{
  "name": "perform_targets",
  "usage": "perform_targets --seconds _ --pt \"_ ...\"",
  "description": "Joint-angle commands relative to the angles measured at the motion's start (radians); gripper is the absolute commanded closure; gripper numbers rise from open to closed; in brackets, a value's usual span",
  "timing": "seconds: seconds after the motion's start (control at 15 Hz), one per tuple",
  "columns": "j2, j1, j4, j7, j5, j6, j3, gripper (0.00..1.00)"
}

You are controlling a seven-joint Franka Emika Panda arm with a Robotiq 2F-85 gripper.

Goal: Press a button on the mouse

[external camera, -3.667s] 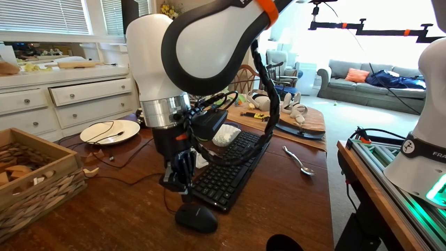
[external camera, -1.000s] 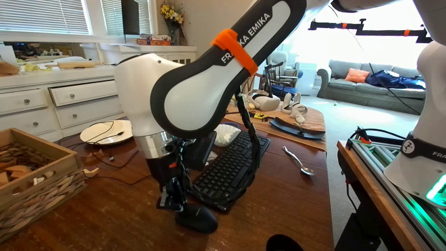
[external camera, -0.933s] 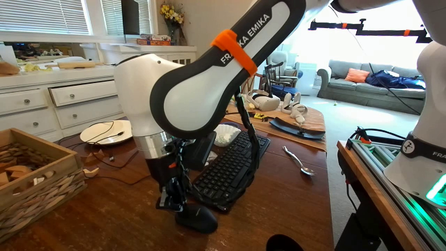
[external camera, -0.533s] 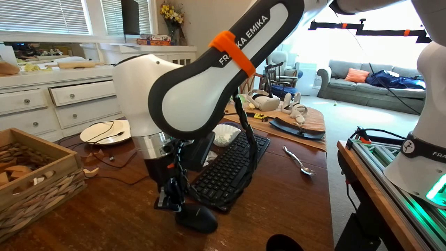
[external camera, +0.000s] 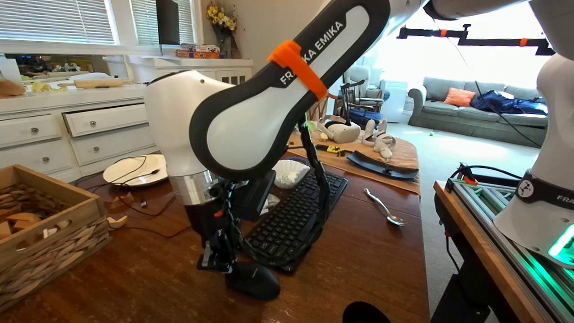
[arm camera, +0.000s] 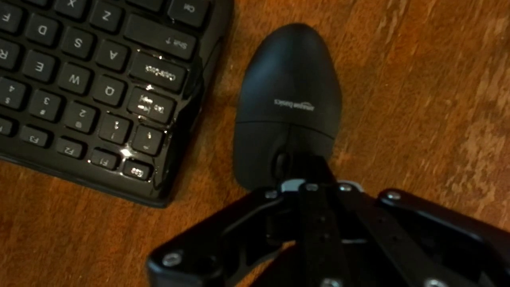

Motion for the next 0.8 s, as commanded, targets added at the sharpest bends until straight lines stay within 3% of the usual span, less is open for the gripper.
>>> perform_targets --seconds 0.0,0.73 --pt "0.034 0.008 0.034 0.001 -0.003 -0.006 -0.005 1.00" --pt "0.010 0.014 0.059 0.012 -0.007 -0.031 -0.008 1.00"
